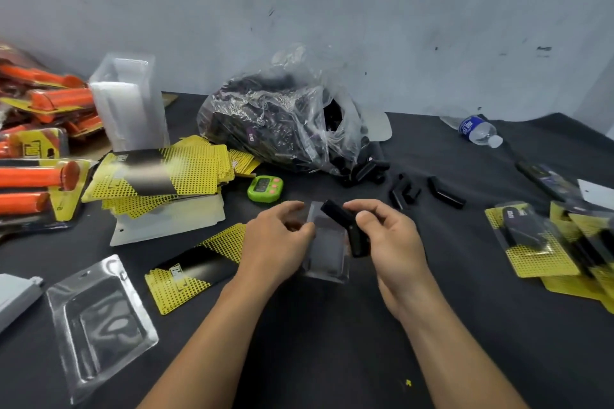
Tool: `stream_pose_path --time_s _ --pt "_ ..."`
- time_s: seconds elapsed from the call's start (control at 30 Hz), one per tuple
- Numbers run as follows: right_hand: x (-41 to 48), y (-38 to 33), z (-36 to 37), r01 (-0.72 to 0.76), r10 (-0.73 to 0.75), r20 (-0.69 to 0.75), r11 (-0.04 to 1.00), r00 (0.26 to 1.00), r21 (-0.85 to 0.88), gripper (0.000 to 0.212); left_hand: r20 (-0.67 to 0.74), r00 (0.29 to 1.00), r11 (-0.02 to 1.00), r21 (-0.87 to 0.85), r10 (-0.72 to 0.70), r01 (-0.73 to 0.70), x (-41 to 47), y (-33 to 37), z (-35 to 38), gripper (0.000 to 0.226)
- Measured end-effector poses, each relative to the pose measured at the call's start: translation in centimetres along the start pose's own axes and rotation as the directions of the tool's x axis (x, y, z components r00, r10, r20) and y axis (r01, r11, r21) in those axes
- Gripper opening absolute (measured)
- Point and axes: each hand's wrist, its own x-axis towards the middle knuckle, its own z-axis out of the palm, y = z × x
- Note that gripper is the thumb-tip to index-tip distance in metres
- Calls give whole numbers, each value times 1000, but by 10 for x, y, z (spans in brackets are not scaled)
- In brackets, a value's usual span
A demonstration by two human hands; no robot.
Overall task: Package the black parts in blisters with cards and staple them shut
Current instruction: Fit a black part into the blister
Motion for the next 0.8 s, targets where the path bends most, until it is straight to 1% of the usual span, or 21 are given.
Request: stream_pose_path --time_s 0.03,0.07,0.1,0.17,0.2,0.23,0.3,0.37,0.43,0.5,0.57,0.6,0.63,0.67,0.7,0.73,0.77,0.8 --pt "0 2 -1 15 -15 -8 1000 1000 -18 37 47 999 997 71 7 -10 -2 1 4 47" --pt "0 3 -1 29 -29 -11 999 1000 -37 39 61 998 992 126 17 -24 -4 3 8 49" --pt "0 5 0 37 -37 -13 998 999 -51 39 45 999 986 162 25 -32 -6 4 10 48" --pt "0 8 3 23 -24 -25 998 999 -54 40 -59 997 984 177 46 -35 -9 6 9 43" --pt "-1 9 3 4 -5 -26 999 1000 -40 41 -107 992 989 134 71 -56 -10 6 6 40" --pt "-1 9 3 -12 12 -22 1000 1000 -23 42 -118 987 993 54 109 -103 -11 6 3 40" --pt "-2 8 2 -26 26 -15 1000 1000 4 41 -37 979 963 -177 199 -202 -14 8 -4 48" --pt "-3 6 0 -36 36 -4 999 999 12 39 47 967 904 -369 251 -216 -18 11 -6 47" --pt "-5 3 0 -59 58 46 998 997 24 35 47 968 845 -500 245 -190 -20 13 -5 42" --pt "-8 0 -1 -104 95 137 993 986 55 29 11 978 766 -624 209 -156 -20 15 -5 34" --pt "-10 -3 -2 -120 102 209 990 973 72 23 -18 986 724 -677 164 -133 -19 17 -4 27" --pt "-10 -4 -3 -100 82 199 992 977 81 20 -26 991 722 -683 134 -116 -18 17 -3 24" --pt "-10 -5 -3 -68 52 156 993 986 100 19 -30 996 737 -671 85 -83 -18 16 -1 21" --pt "-8 -5 -4 -35 23 98 991 995 127 21 -28 999 787 -616 23 -35 -17 14 0 18" --pt "-6 -6 -5 -5 -1 41 989 999 150 21 -28 999 876 -482 -24 8 -16 9 2 19" --pt "-4 -6 -7 23 -22 -8 987 1000 162 21 -14 1000 967 -254 -21 16 -15 4 4 27" --pt "-2 -5 -9 51 -44 -49 986 998 159 21 33 999 1000 -9 18 -18 -15 0 5 37" --pt "-1 -3 -11 85 -74 -82 987 994 134 22 96 993 985 154 67 -82 -16 -2 7 42"
